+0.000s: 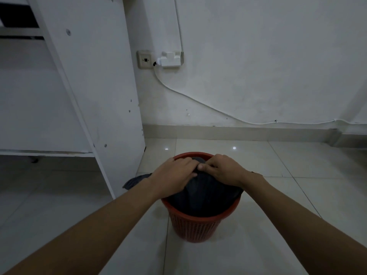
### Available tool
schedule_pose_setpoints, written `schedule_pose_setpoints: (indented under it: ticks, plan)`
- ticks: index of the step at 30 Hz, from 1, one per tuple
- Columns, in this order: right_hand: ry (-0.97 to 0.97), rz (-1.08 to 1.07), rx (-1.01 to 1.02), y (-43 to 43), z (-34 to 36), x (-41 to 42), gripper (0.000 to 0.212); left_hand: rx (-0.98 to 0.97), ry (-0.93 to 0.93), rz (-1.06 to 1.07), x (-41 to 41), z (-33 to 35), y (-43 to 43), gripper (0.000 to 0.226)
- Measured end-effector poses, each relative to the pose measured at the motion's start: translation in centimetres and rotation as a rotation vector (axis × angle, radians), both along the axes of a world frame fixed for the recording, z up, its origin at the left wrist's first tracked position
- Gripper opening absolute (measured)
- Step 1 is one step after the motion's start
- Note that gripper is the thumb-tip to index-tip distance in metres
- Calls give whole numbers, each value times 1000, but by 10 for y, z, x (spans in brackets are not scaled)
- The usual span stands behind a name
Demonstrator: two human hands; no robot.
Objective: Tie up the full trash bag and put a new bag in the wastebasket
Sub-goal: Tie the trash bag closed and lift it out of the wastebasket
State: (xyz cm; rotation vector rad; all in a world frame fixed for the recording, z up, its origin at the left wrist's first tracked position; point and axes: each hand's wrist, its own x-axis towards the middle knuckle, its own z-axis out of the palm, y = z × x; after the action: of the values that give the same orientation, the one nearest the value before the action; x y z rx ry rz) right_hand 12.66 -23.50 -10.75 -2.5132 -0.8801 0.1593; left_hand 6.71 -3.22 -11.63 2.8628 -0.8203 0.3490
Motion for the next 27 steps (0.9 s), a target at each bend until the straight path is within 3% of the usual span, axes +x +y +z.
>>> schedule_pose_setpoints:
  ticks: [3,7,9,12,15,17,20,22,25,27]
  plan:
    - [-59,-13,0,0,1,-2,45,21,20,44,1,-10,-6,14]
    - [-189,158,-150,-14,8,-9,46,-34,199,166,7,-8,3,11]
    - [-230,193,-182,-27,7,-8,33,-111,249,182,9,-6,13,7]
    - [-70,134,-62,-45,3,-6,19,-271,266,110,10,2,18,8]
    - [6,22,-66,-51,-2,-2,26,-145,212,-72,9,12,18,26]
    - [-41,-37,-156,-56,-5,1,49,38,165,-125,5,10,26,35]
    - [-52,-130,-173,-64,-8,1,75,143,23,-123,-3,-4,45,23]
    - [-47,-132,-152,-66,-11,1,72,110,-29,-58,-9,-13,48,17]
    - [44,-144,-15,-65,-12,6,49,18,57,73,-10,-17,44,17]
    - [150,-128,46,-68,-8,9,48,-32,117,141,-7,-15,44,22]
